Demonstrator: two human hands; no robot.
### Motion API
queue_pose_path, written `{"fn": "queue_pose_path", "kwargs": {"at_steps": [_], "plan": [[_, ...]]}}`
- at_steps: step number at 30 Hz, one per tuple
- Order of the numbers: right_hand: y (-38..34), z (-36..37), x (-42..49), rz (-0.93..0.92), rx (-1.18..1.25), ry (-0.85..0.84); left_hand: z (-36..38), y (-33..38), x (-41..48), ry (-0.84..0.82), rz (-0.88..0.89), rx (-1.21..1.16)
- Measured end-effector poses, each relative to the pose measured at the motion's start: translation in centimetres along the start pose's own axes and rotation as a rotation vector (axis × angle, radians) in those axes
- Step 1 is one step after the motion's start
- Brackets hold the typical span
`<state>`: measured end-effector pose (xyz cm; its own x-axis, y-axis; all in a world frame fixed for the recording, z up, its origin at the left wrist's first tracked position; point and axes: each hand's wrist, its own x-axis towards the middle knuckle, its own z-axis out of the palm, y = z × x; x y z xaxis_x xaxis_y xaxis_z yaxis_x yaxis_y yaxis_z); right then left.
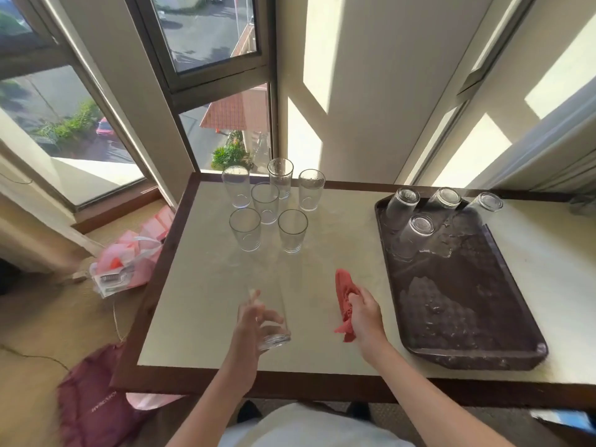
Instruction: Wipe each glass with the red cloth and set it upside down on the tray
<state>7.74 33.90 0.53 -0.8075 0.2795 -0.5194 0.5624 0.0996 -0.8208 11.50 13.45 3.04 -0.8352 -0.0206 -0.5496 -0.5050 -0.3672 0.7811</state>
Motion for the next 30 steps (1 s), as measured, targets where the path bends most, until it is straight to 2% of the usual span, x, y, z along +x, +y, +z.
{"fn": "queue_pose_path", "kwargs": {"at_steps": [2,4,6,8,10,12,15,17,21,23,26,30], "plan": [[-2.6,-0.8,-1.9,0.083,0.346,-0.096,1.4,0.6,0.1,-0.060,-0.014,-0.016],[-4.6,-1.5,-4.1,0.007,0.514,-0.249,3.1,0.9,0.3,-0.095,-0.004,-0.014],[-5.9,-1.8,-6.3,-0.178,0.474,-0.410,5.3,1.2,0.4,-0.087,0.022,0.007],[-6.1,-1.5,-7.9,-0.381,0.217,-0.491,7.3,1.4,-0.2,-0.118,0.077,0.035],[-5.6,-0.9,-8.1,-0.518,-0.047,-0.462,8.6,1.4,-0.8,-0.150,0.126,0.036],[-5.6,-0.8,-7.6,-0.536,-0.116,-0.410,9.5,1.4,-1.1,-0.144,0.123,0.042],[-6.6,-1.5,-6.0,-0.413,0.092,-0.364,10.5,1.1,-1.7,-0.122,0.162,0.092],[-7.5,-2.0,-5.6,-0.402,0.175,-0.336,11.1,1.2,-2.2,-0.125,0.159,0.106],[-7.5,-2.1,-7.2,-0.505,0.163,-0.233,12.0,1.7,-2.2,-0.134,0.165,0.039],[-6.8,-2.0,-8.0,-0.531,0.141,-0.232,12.2,2.3,-2.2,-0.138,0.181,0.016],[-6.8,-2.1,-7.2,-0.481,0.181,-0.233,12.5,2.6,-2.4,-0.169,0.195,0.070],[-8.8,-2.8,-5.2,-0.375,0.313,-0.241,13.0,3.1,-2.6,-0.200,0.156,-0.027]]}}
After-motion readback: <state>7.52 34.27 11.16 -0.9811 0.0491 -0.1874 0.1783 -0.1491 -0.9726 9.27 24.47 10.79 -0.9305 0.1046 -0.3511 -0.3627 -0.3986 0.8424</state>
